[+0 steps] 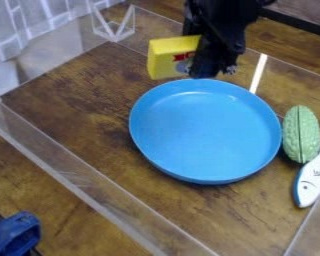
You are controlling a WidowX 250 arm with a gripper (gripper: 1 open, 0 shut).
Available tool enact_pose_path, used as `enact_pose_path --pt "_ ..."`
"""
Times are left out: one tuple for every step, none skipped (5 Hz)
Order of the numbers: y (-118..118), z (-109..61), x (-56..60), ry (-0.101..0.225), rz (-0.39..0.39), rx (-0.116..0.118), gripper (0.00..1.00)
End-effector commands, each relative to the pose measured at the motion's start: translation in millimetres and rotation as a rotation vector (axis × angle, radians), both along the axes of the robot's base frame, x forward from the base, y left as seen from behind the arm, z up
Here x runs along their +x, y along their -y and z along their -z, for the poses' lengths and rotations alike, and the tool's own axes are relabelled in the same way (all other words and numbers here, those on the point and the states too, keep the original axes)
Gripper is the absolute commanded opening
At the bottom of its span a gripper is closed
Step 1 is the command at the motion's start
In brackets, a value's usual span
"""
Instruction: Put the yellow brick in the blue tray
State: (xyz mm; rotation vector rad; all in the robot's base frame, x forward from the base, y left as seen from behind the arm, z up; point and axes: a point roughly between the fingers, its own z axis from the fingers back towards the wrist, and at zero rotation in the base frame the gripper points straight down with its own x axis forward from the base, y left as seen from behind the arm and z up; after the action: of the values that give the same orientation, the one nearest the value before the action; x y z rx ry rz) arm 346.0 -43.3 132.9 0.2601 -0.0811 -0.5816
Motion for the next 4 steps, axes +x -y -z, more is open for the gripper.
enact_pose_path --pt "9 -18.5 2.1 0.099 -0.007 -0.024 0.0" --pt "2 -14.5 9.0 0.103 -0.014 -0.03 0.0" --pt "-7 -10.1 16.4 0.106 -0.026 -0.036 0.0" --pt "-15 -5.3 24.1 0.11 -0.04 -0.044 0.0"
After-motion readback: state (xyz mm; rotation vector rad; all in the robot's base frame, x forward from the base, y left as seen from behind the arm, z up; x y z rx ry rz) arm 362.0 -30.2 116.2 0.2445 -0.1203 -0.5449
